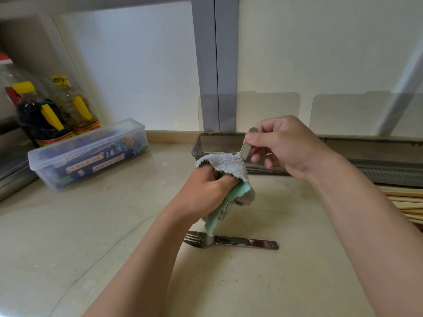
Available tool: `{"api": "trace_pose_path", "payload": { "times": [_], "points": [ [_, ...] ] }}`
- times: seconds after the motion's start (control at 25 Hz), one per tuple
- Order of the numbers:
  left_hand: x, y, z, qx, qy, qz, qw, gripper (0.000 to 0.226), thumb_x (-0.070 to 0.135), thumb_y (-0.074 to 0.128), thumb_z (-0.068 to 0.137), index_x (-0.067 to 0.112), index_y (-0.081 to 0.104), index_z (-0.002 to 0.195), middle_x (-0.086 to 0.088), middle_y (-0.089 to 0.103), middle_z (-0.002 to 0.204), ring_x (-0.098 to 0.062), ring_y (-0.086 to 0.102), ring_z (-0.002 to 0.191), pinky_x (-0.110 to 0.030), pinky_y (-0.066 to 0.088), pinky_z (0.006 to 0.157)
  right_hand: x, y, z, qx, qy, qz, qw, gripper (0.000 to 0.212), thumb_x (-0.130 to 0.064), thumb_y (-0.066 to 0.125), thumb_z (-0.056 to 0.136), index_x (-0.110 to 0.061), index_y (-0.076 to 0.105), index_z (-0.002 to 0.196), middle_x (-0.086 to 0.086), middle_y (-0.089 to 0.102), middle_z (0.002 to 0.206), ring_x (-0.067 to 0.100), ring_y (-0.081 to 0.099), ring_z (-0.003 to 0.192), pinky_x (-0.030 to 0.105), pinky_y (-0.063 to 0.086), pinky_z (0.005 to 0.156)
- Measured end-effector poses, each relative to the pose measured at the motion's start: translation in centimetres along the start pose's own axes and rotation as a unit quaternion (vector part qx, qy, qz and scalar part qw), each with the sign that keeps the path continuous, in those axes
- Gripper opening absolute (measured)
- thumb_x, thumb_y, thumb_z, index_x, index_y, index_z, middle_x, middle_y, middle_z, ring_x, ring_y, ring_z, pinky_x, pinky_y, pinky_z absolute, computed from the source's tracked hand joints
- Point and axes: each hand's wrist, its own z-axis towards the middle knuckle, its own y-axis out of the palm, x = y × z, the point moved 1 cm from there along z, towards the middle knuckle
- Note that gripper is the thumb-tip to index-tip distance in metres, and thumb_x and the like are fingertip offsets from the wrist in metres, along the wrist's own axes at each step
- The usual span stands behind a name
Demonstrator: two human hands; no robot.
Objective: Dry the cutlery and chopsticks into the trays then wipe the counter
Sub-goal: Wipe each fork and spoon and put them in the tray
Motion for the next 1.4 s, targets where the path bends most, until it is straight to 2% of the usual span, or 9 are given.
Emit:
{"api": "trace_pose_path", "payload": {
  "times": [0.16, 0.24, 0.4, 0.52, 0.72, 0.88, 1.08, 1.24, 1.4],
  "points": [
    [0.3, 0.4, -0.3, -0.020, -0.074, 0.034, 0.997, 0.024, 0.008, 0.058, 0.095, 0.013, 0.064, 0.072, 0.005, 0.063, 0.053, -0.012, 0.060, 0.045, -0.025, 0.048, 0.045, -0.2, -1.5, 0.3, 0.110, -0.005, 0.102, 0.989, 0.011, -0.003, 0.064, 0.094, 0.005, 0.065, 0.085, 0.009, 0.058, 0.058, 0.017, 0.057, 0.048, 0.025, 0.039, 0.038],
    [0.5, 0.5, -0.3, -0.019, -0.088, 0.028, 0.996, 0.025, 0.008, 0.057, 0.095, 0.013, 0.062, 0.071, 0.005, 0.062, 0.051, -0.013, 0.057, 0.043, -0.024, 0.049, 0.045, -0.2, -1.5, 0.5, 0.128, -0.008, 0.119, 0.985, 0.010, -0.004, 0.065, 0.093, 0.005, 0.065, 0.088, 0.009, 0.055, 0.059, 0.016, 0.057, 0.046, 0.024, 0.040, 0.038],
    [0.6, 0.2, 0.0, -0.011, -0.094, 0.010, 0.995, 0.023, 0.010, 0.055, 0.098, 0.013, 0.062, 0.076, 0.005, 0.064, 0.052, -0.012, 0.054, 0.043, -0.024, 0.047, 0.045, 0.1, -1.8, 0.7, 0.179, -0.013, 0.149, 0.972, 0.024, -0.006, 0.066, 0.094, -0.005, 0.063, 0.070, 0.009, 0.055, 0.060, 0.017, 0.057, 0.047, 0.025, 0.044, 0.039],
    [0.1, -0.3, 0.3, 0.005, -0.097, 0.026, 0.995, 0.019, 0.012, 0.057, 0.097, 0.012, 0.064, 0.080, 0.003, 0.067, 0.058, -0.015, 0.060, 0.050, -0.025, 0.050, 0.048, 0.3, -2.3, 0.8, 0.233, -0.018, 0.164, 0.958, 0.020, -0.007, 0.066, 0.094, -0.006, 0.064, 0.074, 0.009, 0.059, 0.062, 0.018, 0.060, 0.051, 0.027, 0.049, 0.043],
    [-0.3, -0.7, 0.8, 0.100, -0.116, -0.034, 0.988, 0.029, 0.010, 0.054, 0.095, 0.014, 0.058, 0.067, -0.001, 0.064, 0.053, -0.016, 0.054, 0.044, -0.025, 0.045, 0.046, 2.0, -3.2, 1.5, 0.309, 0.022, 0.213, 0.927, 0.007, 0.001, 0.061, 0.092, -0.005, 0.058, 0.092, 0.018, 0.066, 0.075, 0.026, 0.070, 0.058, 0.031, 0.058, 0.055],
    [0.1, -0.9, 0.8, 0.167, -0.107, -0.096, 0.975, 0.022, 0.018, 0.055, 0.097, 0.011, 0.063, 0.078, 0.000, 0.062, 0.049, -0.018, 0.056, 0.042, -0.028, 0.048, 0.046, 3.8, -2.2, 1.9, 0.306, 0.096, 0.204, 0.925, 0.012, 0.004, 0.056, 0.095, -0.003, 0.052, 0.104, 0.023, 0.069, 0.083, 0.026, 0.074, 0.061, 0.031, 0.060, 0.057],
    [-0.2, -1.5, 1.1, 0.201, -0.084, -0.098, 0.971, 0.029, 0.026, 0.052, 0.099, 0.003, 0.066, 0.087, -0.007, 0.059, 0.068, -0.019, 0.057, 0.061, -0.029, 0.051, 0.051, 4.8, -1.4, 2.0, 0.288, 0.156, 0.144, 0.934, 0.010, -0.001, 0.050, 0.099, -0.006, 0.052, 0.090, 0.021, 0.067, 0.088, 0.026, 0.071, 0.059, 0.030, 0.056, 0.045],
    [-0.2, -1.8, 1.1, 0.225, -0.083, -0.111, 0.965, 0.028, 0.026, 0.050, 0.100, 0.007, 0.066, 0.086, -0.009, 0.058, 0.075, -0.020, 0.058, 0.064, -0.028, 0.051, 0.048, 4.2, -1.9, 1.9, 0.276, 0.177, -0.059, 0.943, 0.019, -0.004, 0.049, 0.095, -0.002, 0.063, 0.107, 0.013, 0.063, 0.079, 0.032, 0.074, 0.066, 0.043, 0.063, 0.061],
    [0.1, -1.6, 1.0, 0.224, -0.088, -0.131, 0.962, 0.031, 0.026, 0.051, 0.100, 0.006, 0.065, 0.081, -0.009, 0.058, 0.068, -0.025, 0.058, 0.059, -0.039, 0.055, 0.048, 1.9, -1.6, 0.6, 0.196, 0.108, -0.279, 0.934, 0.020, -0.004, 0.052, 0.082, -0.013, 0.069, 0.086, 0.011, 0.070, 0.079, 0.031, 0.073, 0.067, 0.046, 0.064, 0.068]
  ]
}}
